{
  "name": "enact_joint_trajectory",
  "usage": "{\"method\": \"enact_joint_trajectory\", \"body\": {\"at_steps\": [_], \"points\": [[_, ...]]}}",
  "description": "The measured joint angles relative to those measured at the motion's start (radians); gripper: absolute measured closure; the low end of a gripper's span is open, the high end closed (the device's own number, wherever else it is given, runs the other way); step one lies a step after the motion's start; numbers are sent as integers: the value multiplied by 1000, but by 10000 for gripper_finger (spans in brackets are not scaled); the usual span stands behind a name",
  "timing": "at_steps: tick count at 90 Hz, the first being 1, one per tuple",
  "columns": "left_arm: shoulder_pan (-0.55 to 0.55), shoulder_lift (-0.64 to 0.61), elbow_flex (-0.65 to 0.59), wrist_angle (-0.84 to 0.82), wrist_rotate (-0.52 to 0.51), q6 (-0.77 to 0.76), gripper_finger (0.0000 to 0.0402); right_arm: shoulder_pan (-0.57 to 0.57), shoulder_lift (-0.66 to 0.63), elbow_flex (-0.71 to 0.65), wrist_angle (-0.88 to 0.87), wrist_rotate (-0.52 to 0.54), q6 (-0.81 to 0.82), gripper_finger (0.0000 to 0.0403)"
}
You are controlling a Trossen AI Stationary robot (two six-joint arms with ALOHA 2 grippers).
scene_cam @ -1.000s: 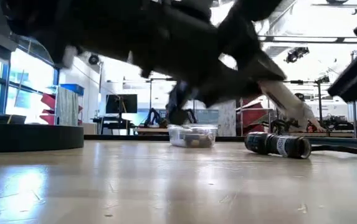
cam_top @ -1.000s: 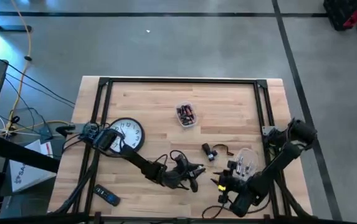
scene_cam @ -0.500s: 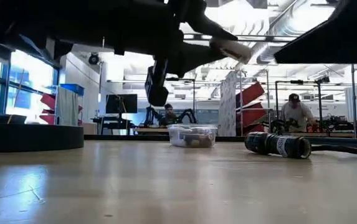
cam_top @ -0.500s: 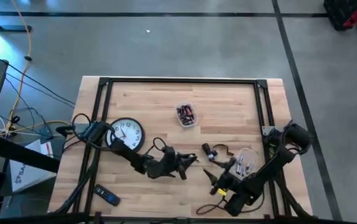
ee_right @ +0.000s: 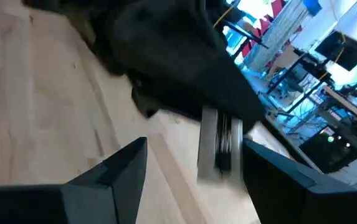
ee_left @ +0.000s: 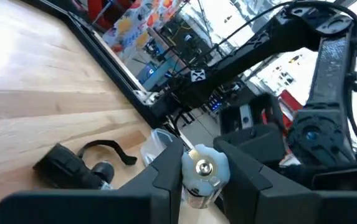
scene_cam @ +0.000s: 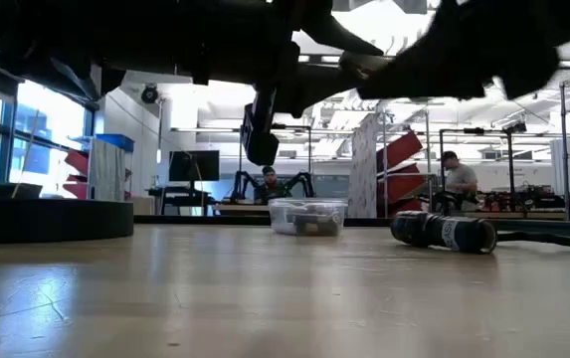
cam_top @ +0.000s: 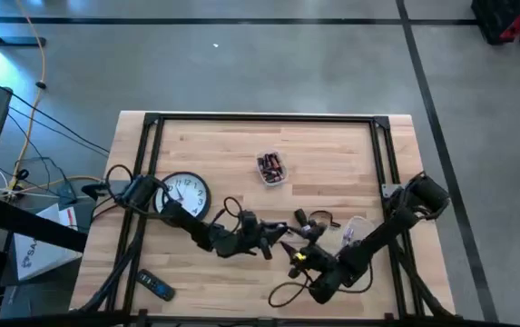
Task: Insert battery
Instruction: Insert the silver battery into the battery holder
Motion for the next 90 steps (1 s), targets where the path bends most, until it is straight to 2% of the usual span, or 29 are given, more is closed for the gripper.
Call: {"method": "enact_joint_trajectory", "body": {"at_steps": [48, 90], "points": [[-19, -2, -27, 47, -50, -36, 337, -24, -2, 0, -4, 1, -32, 323], [-21, -2, -27, 56, -30, -33, 324, -22, -2, 0, -4, -2, -33, 335]]}}
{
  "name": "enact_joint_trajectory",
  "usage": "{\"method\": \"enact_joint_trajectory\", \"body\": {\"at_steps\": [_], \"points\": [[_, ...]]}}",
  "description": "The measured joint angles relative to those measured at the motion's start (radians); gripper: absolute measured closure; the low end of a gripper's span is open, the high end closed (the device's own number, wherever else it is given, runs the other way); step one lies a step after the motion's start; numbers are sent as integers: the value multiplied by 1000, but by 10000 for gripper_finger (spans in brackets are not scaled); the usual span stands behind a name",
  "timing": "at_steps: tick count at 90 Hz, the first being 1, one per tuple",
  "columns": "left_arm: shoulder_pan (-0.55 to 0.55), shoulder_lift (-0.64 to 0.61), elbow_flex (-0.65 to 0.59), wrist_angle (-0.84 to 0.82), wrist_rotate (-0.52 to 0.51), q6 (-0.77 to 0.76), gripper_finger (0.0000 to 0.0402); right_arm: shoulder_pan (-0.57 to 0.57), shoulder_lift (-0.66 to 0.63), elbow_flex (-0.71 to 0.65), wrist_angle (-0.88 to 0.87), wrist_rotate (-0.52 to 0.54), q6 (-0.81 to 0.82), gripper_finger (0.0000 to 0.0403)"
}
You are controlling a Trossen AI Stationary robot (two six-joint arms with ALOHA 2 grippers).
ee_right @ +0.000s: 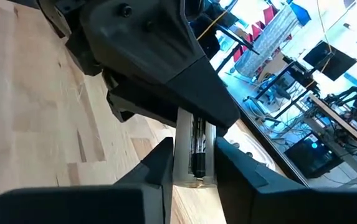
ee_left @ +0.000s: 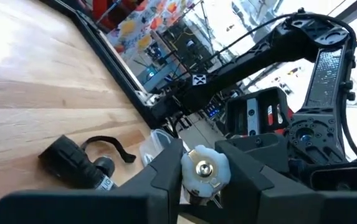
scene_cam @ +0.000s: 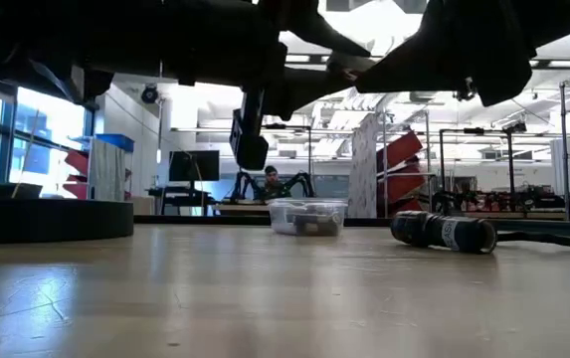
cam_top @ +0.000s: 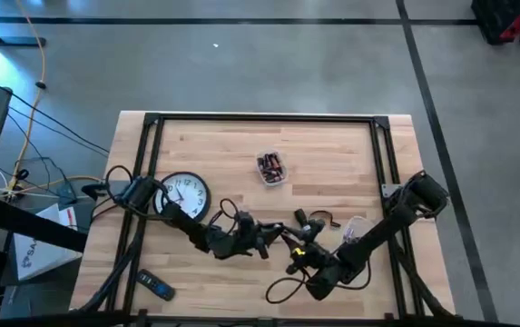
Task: Insert battery
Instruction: Insert the silver battery into the battery holder
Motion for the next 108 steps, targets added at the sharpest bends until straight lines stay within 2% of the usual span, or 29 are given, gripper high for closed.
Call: {"method": "enact_joint_trajectory", "body": {"at_steps": [8, 21, 32, 48, 60, 69, 79, 108], "points": [[-2, 0, 0, 4, 16, 40, 311, 0, 0, 0, 3, -18, 7, 336], [-3, 0, 1, 13, 62, 115, 282, 2, -10, 0, 2, -104, 41, 336], [-3, -40, -22, 11, 102, 261, 257, 2, -52, 0, -25, -168, 50, 336], [-34, -198, -132, -16, 165, 616, 237, -5, -169, 0, -199, -394, 163, 336], [-80, -288, -141, -226, 202, 822, 236, -28, -229, 0, -262, -579, 195, 336], [-87, -270, -88, -390, 223, 835, 236, -60, -238, 0, -234, -691, 154, 336], [-82, -218, -22, -501, 258, 831, 236, -100, -232, 0, -214, -772, 132, 336], [-75, -180, -6, -516, 255, 772, 235, -119, -229, 0, -173, -839, 65, 336]]}}
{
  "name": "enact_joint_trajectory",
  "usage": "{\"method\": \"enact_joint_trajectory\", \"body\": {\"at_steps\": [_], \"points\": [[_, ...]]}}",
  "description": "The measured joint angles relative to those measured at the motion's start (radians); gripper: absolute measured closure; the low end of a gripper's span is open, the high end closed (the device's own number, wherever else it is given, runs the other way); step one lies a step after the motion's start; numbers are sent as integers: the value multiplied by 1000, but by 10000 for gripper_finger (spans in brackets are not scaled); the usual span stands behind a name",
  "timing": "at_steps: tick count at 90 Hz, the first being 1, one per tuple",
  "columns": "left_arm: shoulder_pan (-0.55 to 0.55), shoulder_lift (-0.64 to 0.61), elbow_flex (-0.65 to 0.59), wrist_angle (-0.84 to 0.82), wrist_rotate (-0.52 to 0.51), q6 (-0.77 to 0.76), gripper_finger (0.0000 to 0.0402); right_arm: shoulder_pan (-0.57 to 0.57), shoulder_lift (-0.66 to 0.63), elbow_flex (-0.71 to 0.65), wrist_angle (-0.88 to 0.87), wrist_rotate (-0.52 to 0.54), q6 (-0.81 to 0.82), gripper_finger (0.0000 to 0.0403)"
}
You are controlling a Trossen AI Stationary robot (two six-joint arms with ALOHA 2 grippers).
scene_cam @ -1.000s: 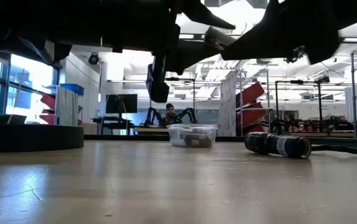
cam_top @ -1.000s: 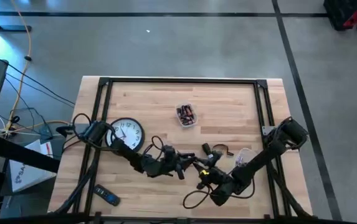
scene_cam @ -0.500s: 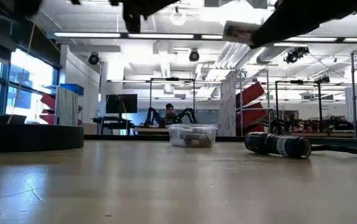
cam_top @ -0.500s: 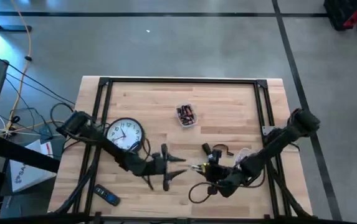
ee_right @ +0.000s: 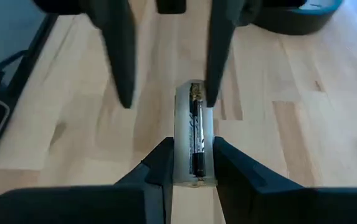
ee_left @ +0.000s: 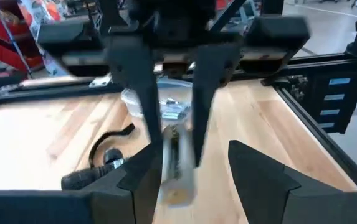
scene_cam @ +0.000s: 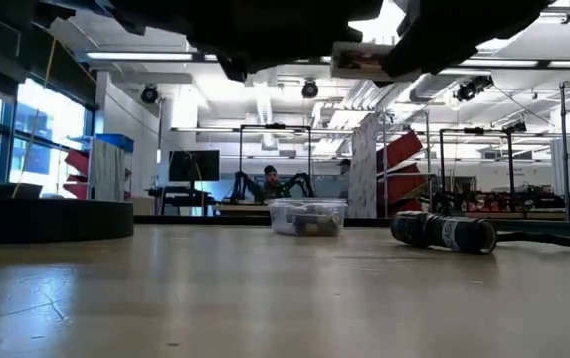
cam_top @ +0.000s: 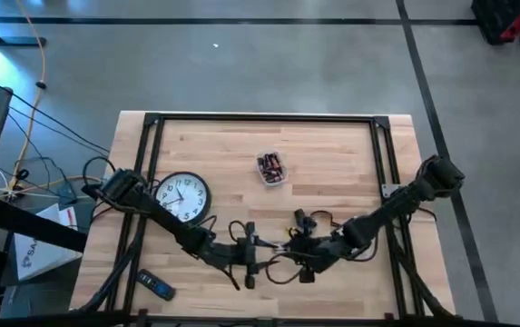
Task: Insert battery
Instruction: Insert the silver battery into the battery holder
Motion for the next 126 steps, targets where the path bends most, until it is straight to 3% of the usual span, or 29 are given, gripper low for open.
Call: {"method": "enact_joint_trajectory", "body": {"at_steps": [19, 36, 73, 126], "points": [[20, 1, -1, -13, 9, -73, 235, 2, 0, 0, -1, 1, -12, 336], [39, 1, -1, -14, 87, -137, 235, 5, 0, 0, -4, 39, -37, 336], [44, 1, -1, -48, 78, -220, 240, 15, 0, 0, 7, 79, -57, 336], [44, 1, -2, -19, 108, -259, 318, 17, 0, 0, 5, 72, -57, 336]]}}
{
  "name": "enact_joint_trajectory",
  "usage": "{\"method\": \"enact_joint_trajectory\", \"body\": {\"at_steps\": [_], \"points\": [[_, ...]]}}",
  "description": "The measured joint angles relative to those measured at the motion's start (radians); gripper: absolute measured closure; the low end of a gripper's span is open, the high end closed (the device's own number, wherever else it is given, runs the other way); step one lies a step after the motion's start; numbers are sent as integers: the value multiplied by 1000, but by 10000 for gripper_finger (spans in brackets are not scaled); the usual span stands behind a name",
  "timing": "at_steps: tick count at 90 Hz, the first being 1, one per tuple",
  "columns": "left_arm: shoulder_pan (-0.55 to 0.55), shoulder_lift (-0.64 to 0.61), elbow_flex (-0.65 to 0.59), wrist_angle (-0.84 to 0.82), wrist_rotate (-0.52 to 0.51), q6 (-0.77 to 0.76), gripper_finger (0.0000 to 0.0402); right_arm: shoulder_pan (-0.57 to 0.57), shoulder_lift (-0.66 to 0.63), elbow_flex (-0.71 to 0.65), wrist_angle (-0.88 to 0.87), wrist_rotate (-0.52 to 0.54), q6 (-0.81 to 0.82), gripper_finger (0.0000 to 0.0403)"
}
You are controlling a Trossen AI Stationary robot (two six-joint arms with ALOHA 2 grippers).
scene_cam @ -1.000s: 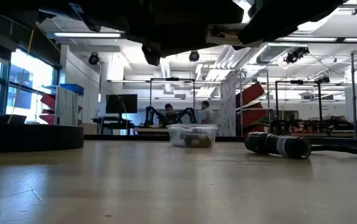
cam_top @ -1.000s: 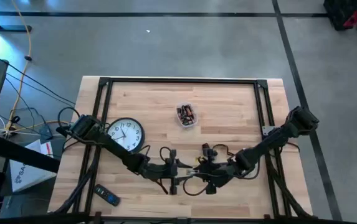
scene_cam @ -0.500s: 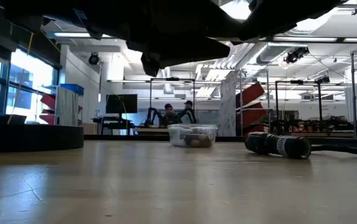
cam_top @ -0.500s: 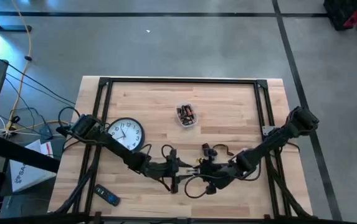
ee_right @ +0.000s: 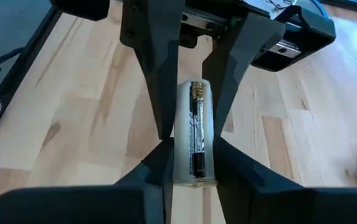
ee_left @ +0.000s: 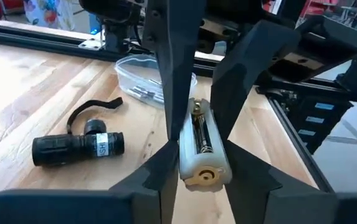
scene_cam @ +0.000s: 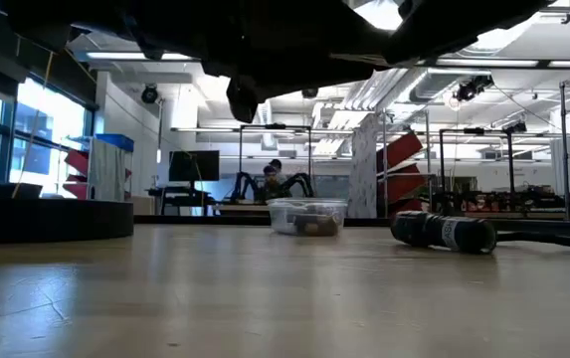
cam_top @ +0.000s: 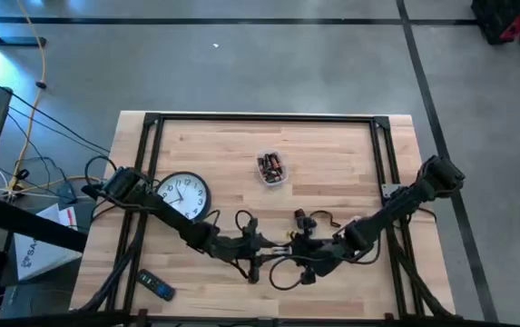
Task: Insert battery
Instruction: Insert the silver battery into the battery holder
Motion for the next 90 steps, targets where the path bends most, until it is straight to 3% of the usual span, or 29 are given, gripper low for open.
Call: {"method": "enact_joint_trajectory", "body": {"at_steps": [48, 74, 90], "points": [[0, 0, 0, -1, -5, 15, 339, -1, 0, 0, -20, -8, 26, 331], [-12, -1, 1, 4, -25, 22, 340, -2, -1, 0, -65, -20, 119, 275], [-28, -1, -26, 4, -72, 16, 341, 20, -60, 0, -152, -89, 189, 240]]}}
